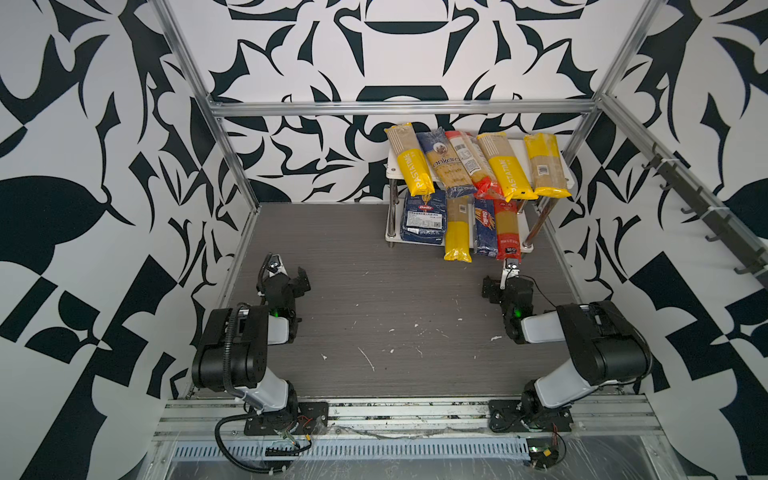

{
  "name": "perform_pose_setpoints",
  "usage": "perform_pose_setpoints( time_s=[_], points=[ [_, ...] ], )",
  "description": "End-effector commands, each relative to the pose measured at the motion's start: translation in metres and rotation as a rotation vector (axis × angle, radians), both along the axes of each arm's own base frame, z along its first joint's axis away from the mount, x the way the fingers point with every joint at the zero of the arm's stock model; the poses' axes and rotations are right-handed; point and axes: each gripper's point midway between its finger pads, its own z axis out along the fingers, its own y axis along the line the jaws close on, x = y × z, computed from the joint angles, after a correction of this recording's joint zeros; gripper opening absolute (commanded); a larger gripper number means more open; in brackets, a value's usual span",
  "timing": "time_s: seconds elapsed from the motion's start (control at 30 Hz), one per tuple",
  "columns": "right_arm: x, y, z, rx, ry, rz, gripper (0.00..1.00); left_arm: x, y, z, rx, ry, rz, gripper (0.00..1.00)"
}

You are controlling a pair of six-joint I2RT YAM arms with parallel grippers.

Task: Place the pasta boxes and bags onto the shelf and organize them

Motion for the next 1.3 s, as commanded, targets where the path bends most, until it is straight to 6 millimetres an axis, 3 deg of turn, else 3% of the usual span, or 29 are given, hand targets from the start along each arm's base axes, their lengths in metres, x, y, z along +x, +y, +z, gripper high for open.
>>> perform_pose_setpoints(
  time_s=[0.0,0.43,0.5,0.57,0.67,0.77,1.27],
  points=[
    [0.012,0.01,0.021,0.013,-0.066,0.05,1.0,0.005,-0.004,0.006,-0.02,-0.014,-0.023,0.99],
    [0.012,0.01,0.022,0.015,-0.073,0.05,1.0,0.005,-0.006,0.007,-0.027,-0.025,-0.035,0.99],
    [0.011,0.035,0.023,0.027,-0.077,0.205,1.0,0.011,-0.028,0.004,-0.016,0.004,-0.181,0.99],
    [0.01,0.038,0.022,0.041,-0.079,0.229,1.0,0.01,-0.027,0.003,-0.03,0.011,-0.18,0.99],
    [0.01,0.035,0.021,0.049,-0.071,0.216,1.0,0.011,-0.026,0.005,-0.029,0.002,-0.173,0.99],
    [0.013,0.017,0.02,0.042,-0.062,0.109,1.0,0.01,-0.026,0.005,-0.028,0.001,-0.171,0.99],
    [0.013,0.017,0.021,0.043,-0.063,0.104,1.0,0.01,-0.026,0.005,-0.029,0.0,-0.171,0.99]
  ],
)
